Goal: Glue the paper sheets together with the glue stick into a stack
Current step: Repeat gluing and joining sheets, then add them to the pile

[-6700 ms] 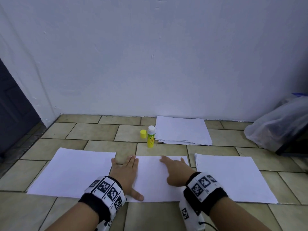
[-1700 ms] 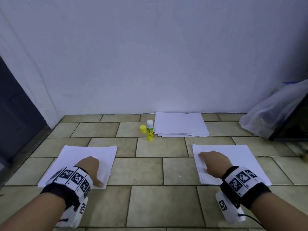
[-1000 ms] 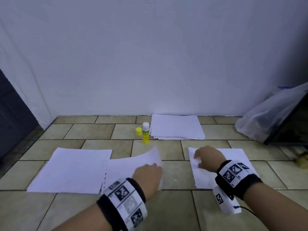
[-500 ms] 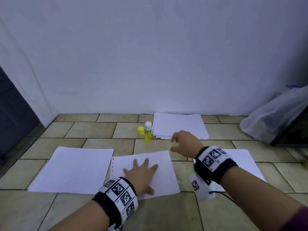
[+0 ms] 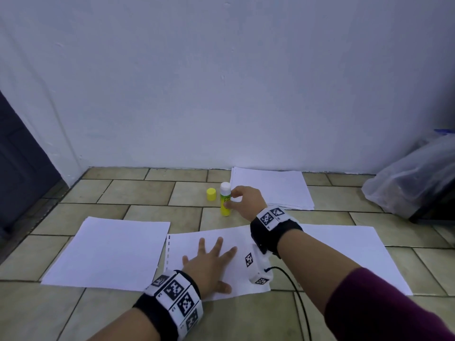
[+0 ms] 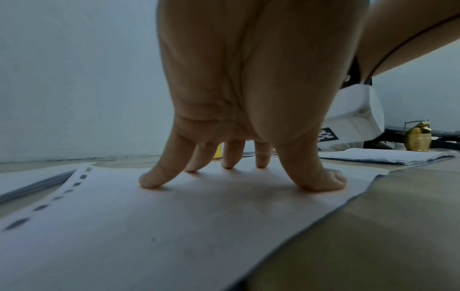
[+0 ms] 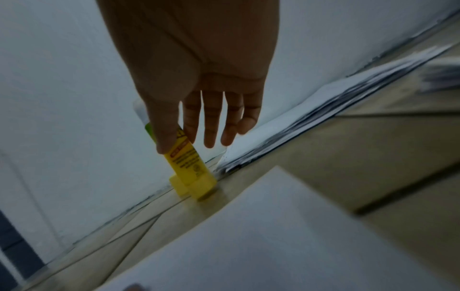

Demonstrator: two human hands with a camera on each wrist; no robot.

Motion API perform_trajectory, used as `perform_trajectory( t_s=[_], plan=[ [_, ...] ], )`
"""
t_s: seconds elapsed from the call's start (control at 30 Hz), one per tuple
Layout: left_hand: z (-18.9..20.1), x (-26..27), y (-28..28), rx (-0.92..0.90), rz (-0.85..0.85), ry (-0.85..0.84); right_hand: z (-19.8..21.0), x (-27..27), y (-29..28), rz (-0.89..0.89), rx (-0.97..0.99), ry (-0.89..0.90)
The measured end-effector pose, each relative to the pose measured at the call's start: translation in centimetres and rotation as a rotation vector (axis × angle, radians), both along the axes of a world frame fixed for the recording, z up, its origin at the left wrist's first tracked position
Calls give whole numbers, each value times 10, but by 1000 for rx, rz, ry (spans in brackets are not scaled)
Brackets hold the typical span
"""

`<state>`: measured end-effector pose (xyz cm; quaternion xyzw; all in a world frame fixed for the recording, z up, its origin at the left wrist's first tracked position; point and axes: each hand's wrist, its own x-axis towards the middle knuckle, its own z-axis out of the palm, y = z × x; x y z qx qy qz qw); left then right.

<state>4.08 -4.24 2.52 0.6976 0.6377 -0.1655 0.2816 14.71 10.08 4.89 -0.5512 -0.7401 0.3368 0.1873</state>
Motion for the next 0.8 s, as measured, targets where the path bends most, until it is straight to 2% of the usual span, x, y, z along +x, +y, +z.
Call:
perform_trajectory(
  t_s=[0.23,0.3,0.37,0.47,0.53,0.63,0.8],
  plan=[
    [4,0,9,-6,-18,14,39,56,4,33,-129,60],
    [3,4,14,-3,-17,23,47,71,6,-11,-178,128],
    [4,10,18,-1,-10,47,49,78,5,-94,-135,160],
    [4,17,21,21,-2,84,40,78,-1,-114,-40,168],
    [4,18,22,28,-2,94,29,72,-6,-58,14,162],
    [3,18,22,25,7,96,14,64,-12,36,95,64],
    [1,18,20,38,25,92,3,61,-16,31,108,80]
  ],
)
